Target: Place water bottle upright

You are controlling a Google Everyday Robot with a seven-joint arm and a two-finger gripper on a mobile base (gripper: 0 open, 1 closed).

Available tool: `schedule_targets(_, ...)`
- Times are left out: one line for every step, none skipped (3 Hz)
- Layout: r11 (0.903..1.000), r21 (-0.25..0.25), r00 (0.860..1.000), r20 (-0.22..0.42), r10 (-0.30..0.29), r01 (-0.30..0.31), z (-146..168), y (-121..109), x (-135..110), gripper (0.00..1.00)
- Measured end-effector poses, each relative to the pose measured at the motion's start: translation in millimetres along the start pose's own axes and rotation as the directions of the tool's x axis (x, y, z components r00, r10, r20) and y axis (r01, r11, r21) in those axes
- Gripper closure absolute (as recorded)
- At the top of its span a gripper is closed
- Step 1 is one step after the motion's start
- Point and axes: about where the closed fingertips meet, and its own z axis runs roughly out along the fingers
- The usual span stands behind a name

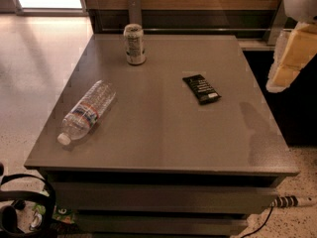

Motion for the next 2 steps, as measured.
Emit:
schedule_targets(0.9895, 0.057, 0.990, 0.049, -0.136, 0.133, 6, -32, -23, 0.00)
schedule_targets(0.9573, 0.070, 0.950, 0.124, -0.287, 0.280, 23, -50, -52, 0.00)
